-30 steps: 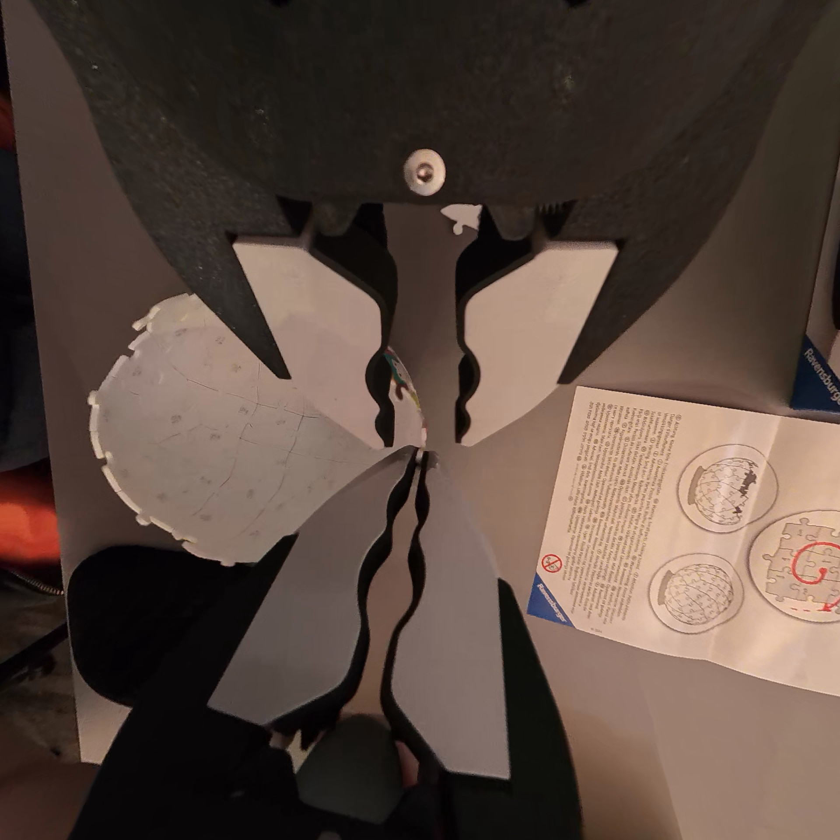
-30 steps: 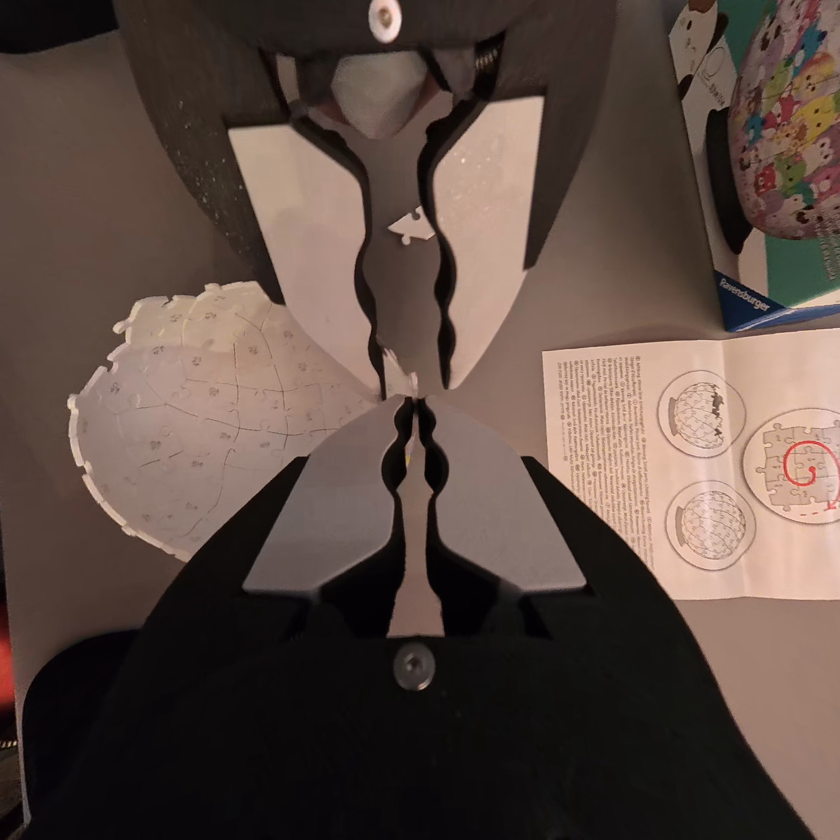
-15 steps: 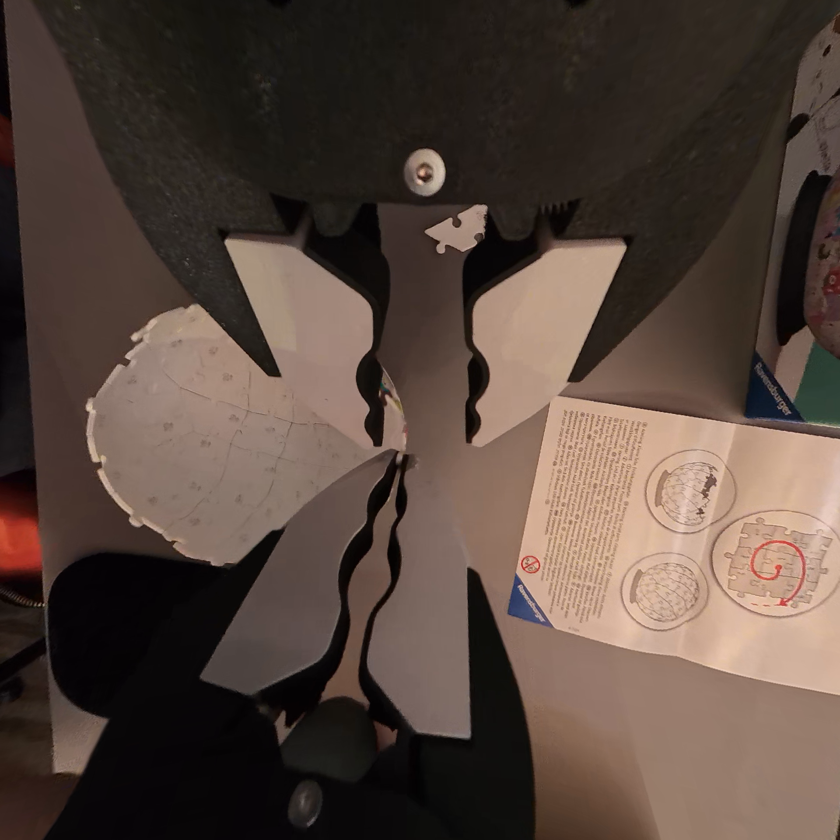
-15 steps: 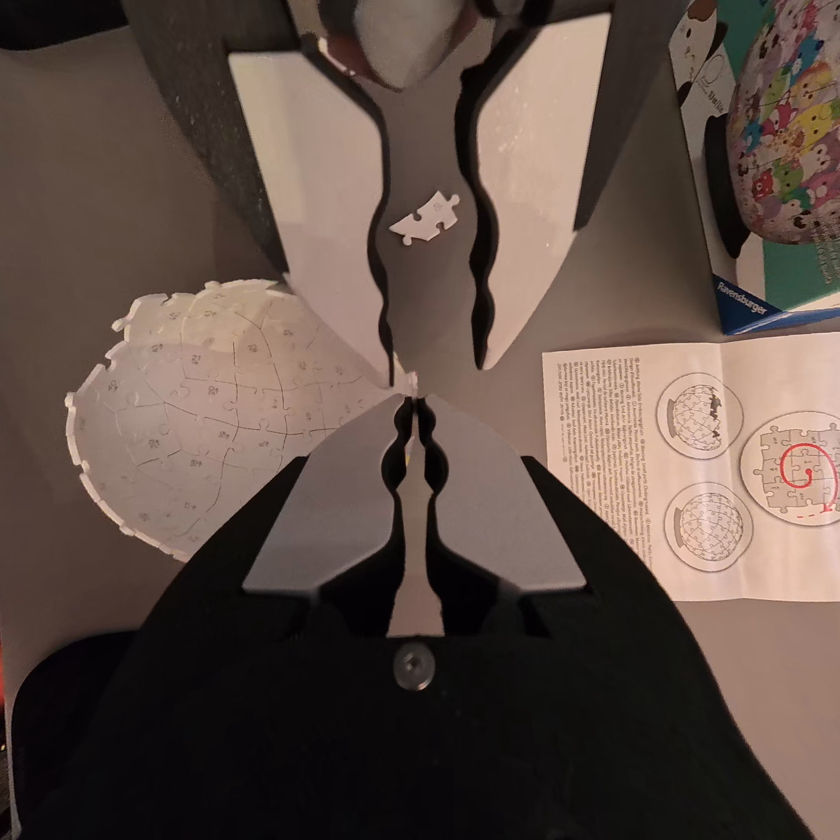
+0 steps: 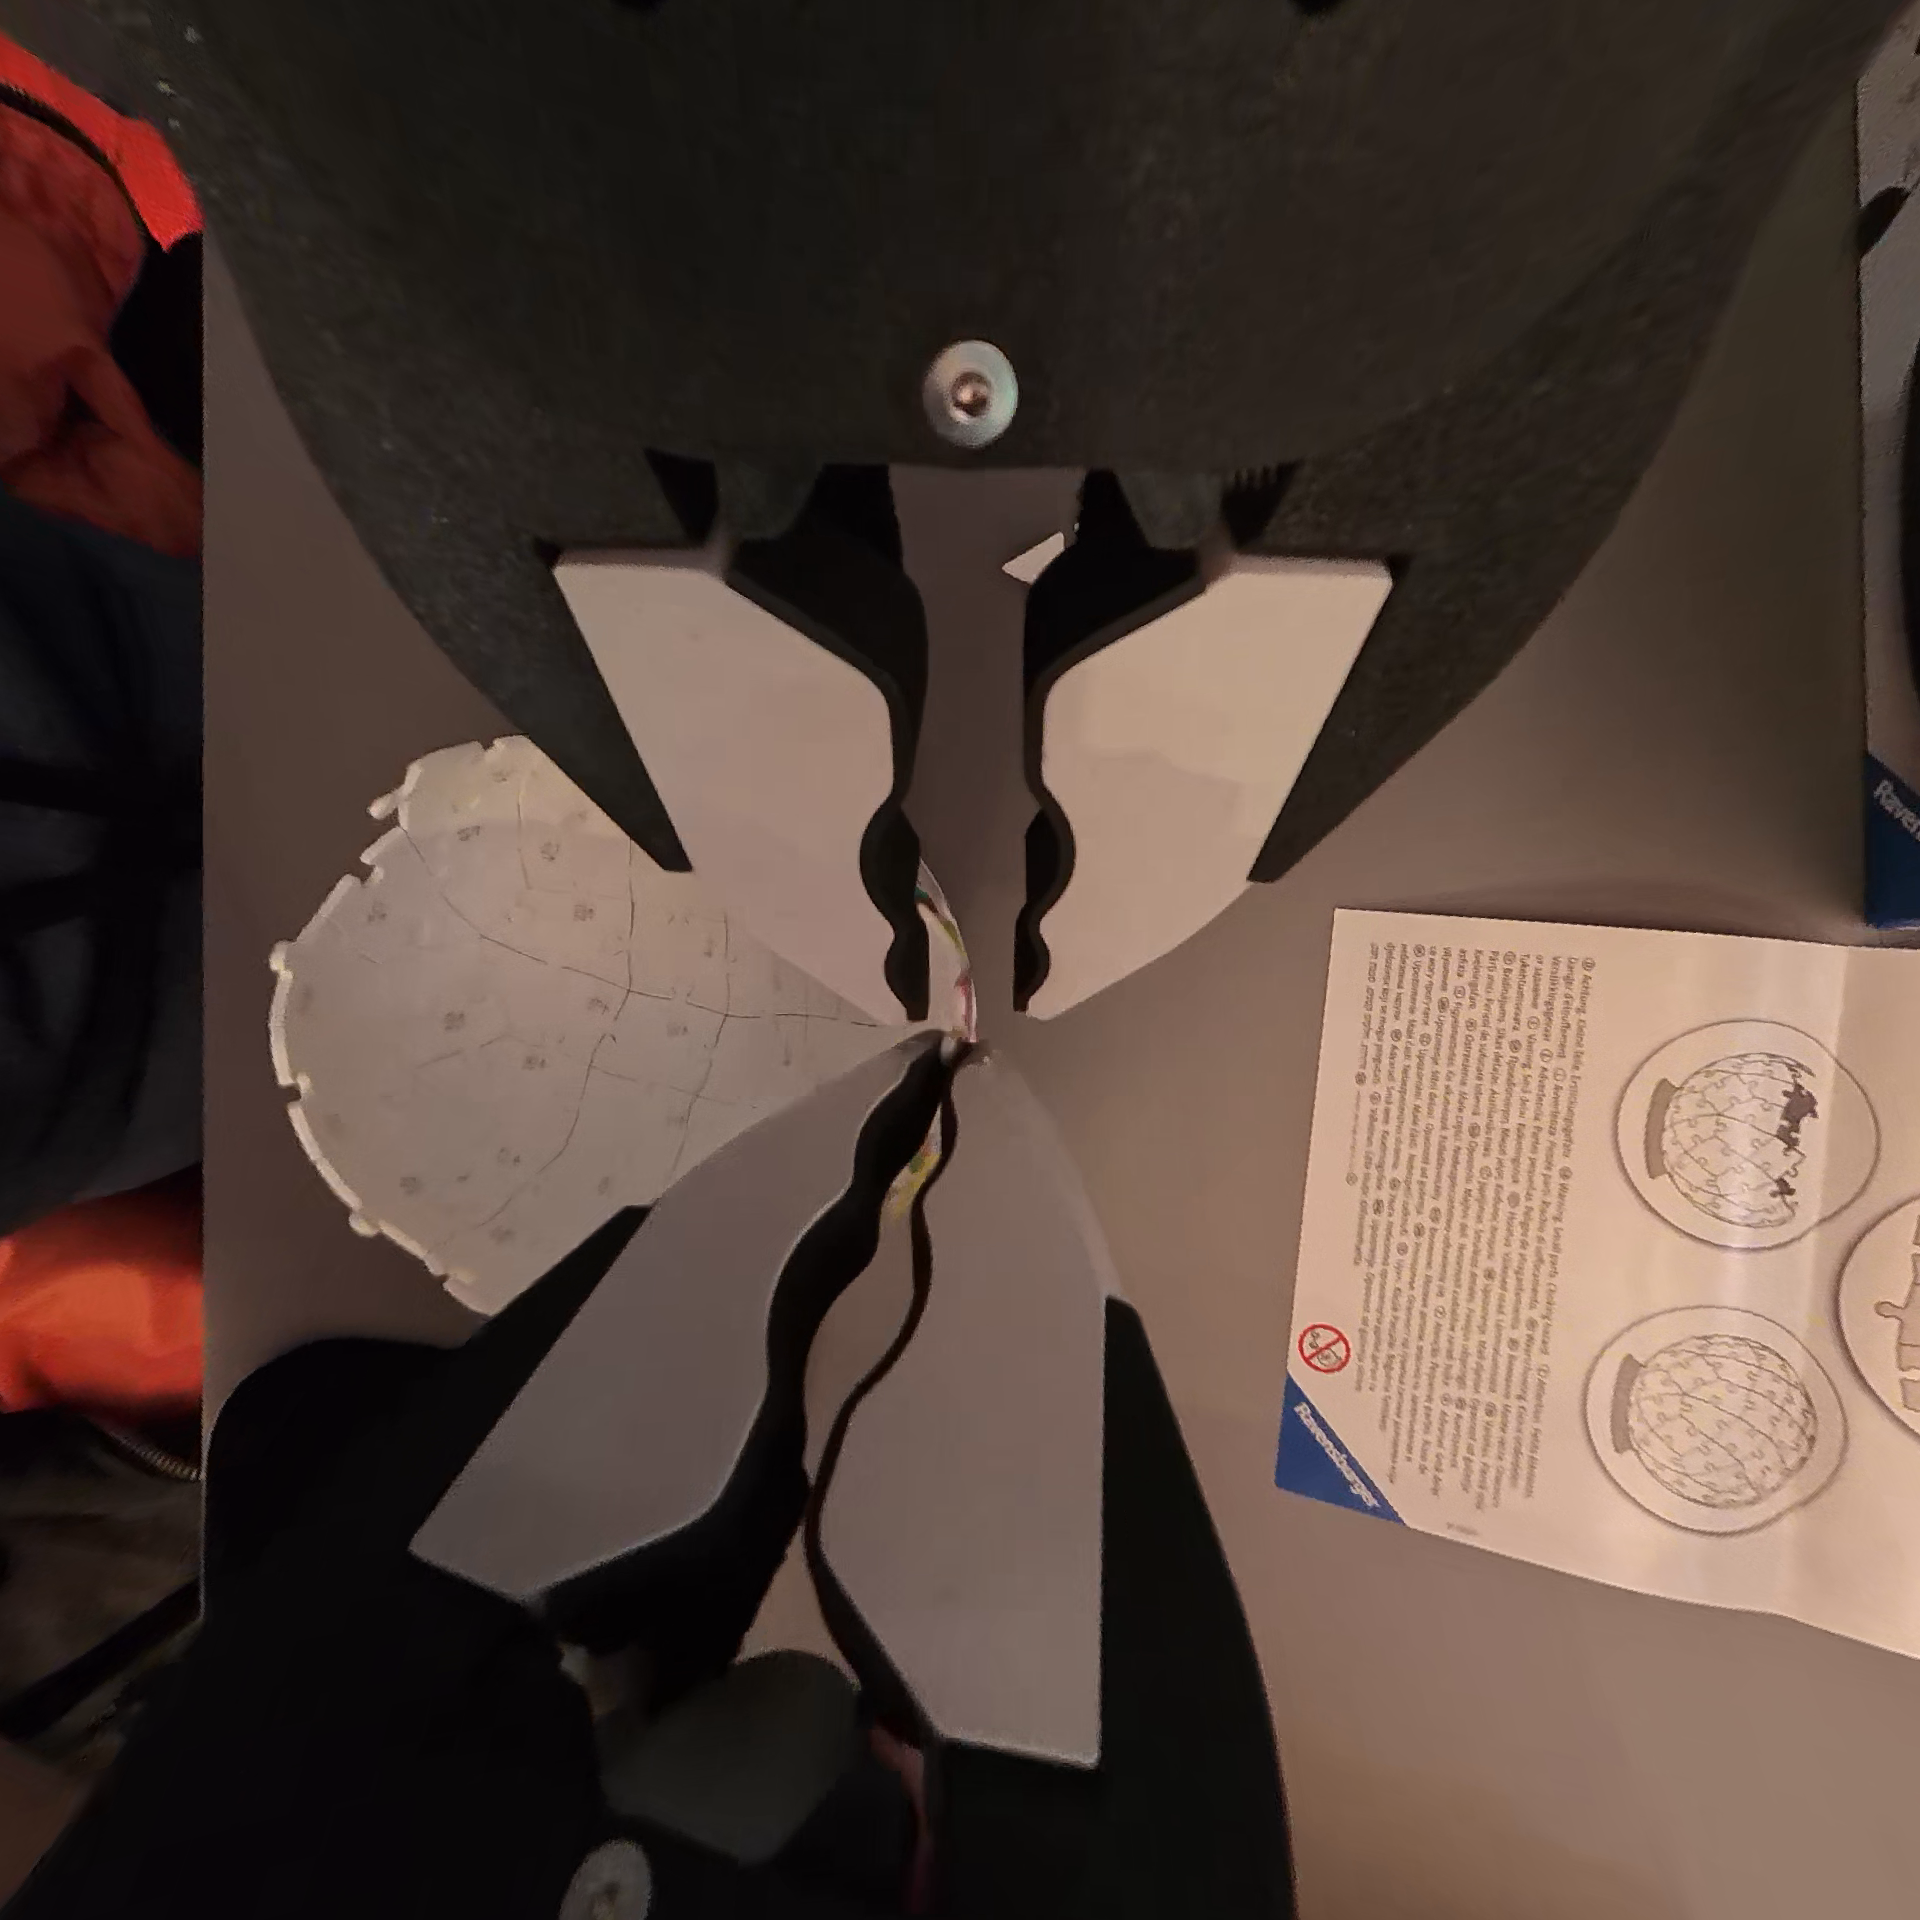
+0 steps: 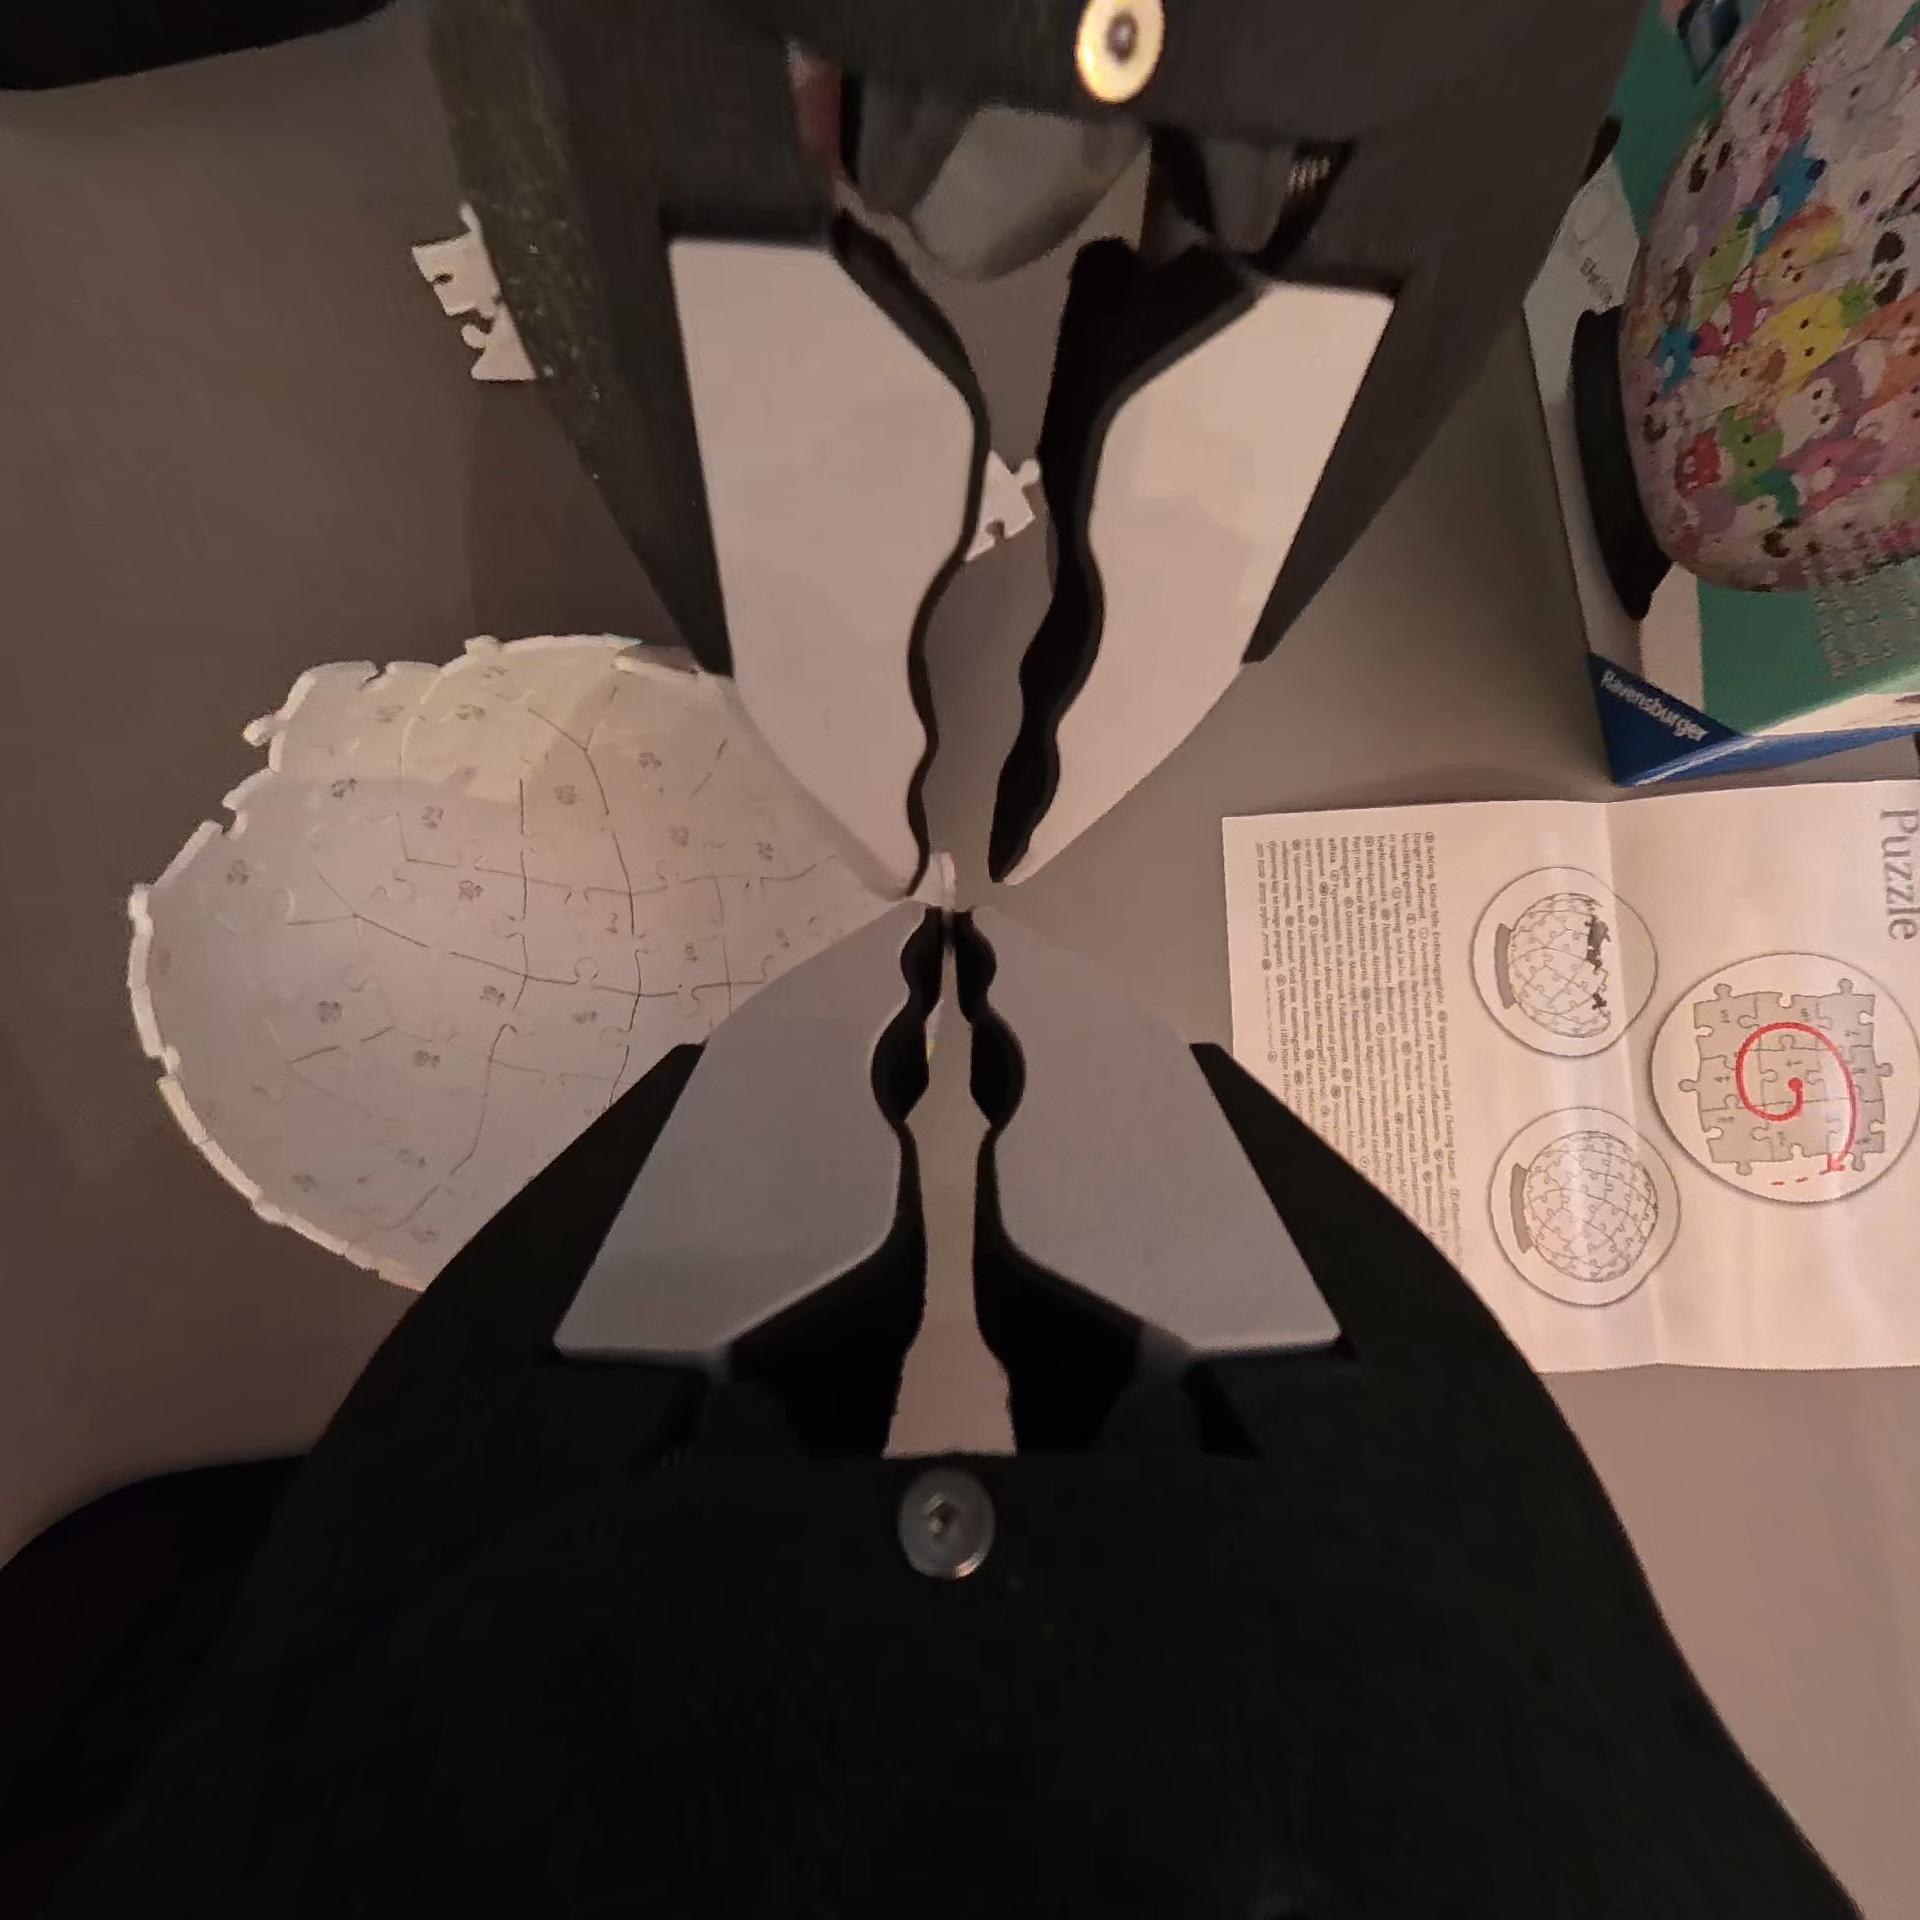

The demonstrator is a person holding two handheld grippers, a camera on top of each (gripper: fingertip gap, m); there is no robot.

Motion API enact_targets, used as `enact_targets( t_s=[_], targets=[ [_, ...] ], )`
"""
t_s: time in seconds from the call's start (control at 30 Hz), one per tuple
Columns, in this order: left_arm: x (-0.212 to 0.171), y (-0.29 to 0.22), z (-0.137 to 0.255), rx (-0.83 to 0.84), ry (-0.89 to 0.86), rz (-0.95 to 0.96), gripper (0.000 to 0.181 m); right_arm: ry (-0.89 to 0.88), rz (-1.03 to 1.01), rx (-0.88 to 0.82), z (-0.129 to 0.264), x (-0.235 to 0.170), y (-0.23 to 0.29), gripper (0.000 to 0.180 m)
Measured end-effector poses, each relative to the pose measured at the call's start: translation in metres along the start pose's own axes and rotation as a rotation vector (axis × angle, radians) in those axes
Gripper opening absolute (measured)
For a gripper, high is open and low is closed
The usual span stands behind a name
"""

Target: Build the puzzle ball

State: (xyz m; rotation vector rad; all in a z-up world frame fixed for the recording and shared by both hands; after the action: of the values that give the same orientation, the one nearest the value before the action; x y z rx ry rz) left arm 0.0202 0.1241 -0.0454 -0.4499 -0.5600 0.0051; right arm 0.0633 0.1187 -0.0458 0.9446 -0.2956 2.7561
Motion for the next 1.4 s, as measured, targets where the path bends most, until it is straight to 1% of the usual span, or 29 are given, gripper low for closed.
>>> enact_targets(
  t_s=[0.1,0.23,0.27,0.33,0.47,0.5,0.57,0.6,0.8,0.87,0.97,1.1,1.17,1.27,1.33,1.4],
  targets=[
    [-0.001,0.0,0.0,-0.017,0.024,0.006,0.005,0.006,-0.008,0.004,0.001,-0.002,0.0,0.003],
    [-0.004,0.003,-0.003,0.0,0.044,0.01,0.017,-0.01,0.0,-0.005,0.001,-0.002,0.0,0.003],
    [-0.004,0.004,-0.005,-0.005,0.044,0.008,0.015,-0.014,-0.004,-0.003,0.001,-0.002,0.001,0.003],
    [-0.005,0.001,-0.008,-0.035,0.046,0.002,0.004,-0.015,-0.005,-0.006,0.001,-0.003,0.0,0.003],
    [-0.004,0.0,-0.01,-0.032,0.053,-0.008,0.002,-0.025,0.009,-0.006,0.003,-0.002,0.001,0.004],
    [-0.004,0.0,-0.01,-0.031,0.054,-0.013,0.002,-0.031,0.013,-0.016,0.003,-0.002,0.0,0.008],
    [-0.005,-0.001,-0.012,-0.031,0.067,-0.016,0.002,-0.041,0.009,-0.045,0.008,0.001,-0.003,0.021],
    [-0.005,-0.001,-0.013,-0.025,0.074,-0.021,0.002,-0.053,0.003,-0.057,0.012,0.004,-0.004,0.024],
    [-0.002,-0.002,-0.011,-0.001,0.06,-0.044,0.002,-0.122,-0.079,-0.129,0.038,0.014,-0.003,0.033],
    [-0.003,-0.001,-0.011,0.024,0.065,-0.054,0.002,-0.087,-0.111,-0.156,0.038,0.01,-0.002,0.039],
    [-0.005,0.0,-0.011,0.056,0.085,-0.069,0.002,-0.001,-0.175,-0.17,0.035,0.003,0.001,0.042],
    [-0.006,0.0,-0.01,0.081,0.107,-0.08,0.002,0.048,-0.226,-0.104,0.03,0.004,0.013,0.053],
    [-0.006,0.0,-0.01,0.084,0.113,-0.079,0.002,0.098,-0.212,-0.129,0.027,0.002,0.012,0.057],
    [-0.007,0.001,-0.01,0.1,0.128,-0.083,0.002,0.154,-0.184,-0.191,0.023,0.0,0.008,0.05],
    [-0.007,0.001,-0.01,0.107,0.135,-0.082,0.002,0.162,-0.162,-0.202,0.022,0.001,0.009,0.034],
    [-0.007,0.001,-0.01,0.11,0.137,-0.085,0.002,0.174,-0.161,-0.187,0.022,0.005,0.012,0.03]
  ],
)
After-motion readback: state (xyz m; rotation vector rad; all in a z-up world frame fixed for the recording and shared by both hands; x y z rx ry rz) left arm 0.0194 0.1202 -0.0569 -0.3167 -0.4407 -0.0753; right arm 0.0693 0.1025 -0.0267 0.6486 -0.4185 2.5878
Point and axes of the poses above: each gripper's, where its closed fingertips meet, z back along the fingers, x out of its top, y = z × x across the jaws, the point moved 4 cm from there along z, back along the fingers, and after that the axes turned 12 degrees about -x, right-handed, at the moved point
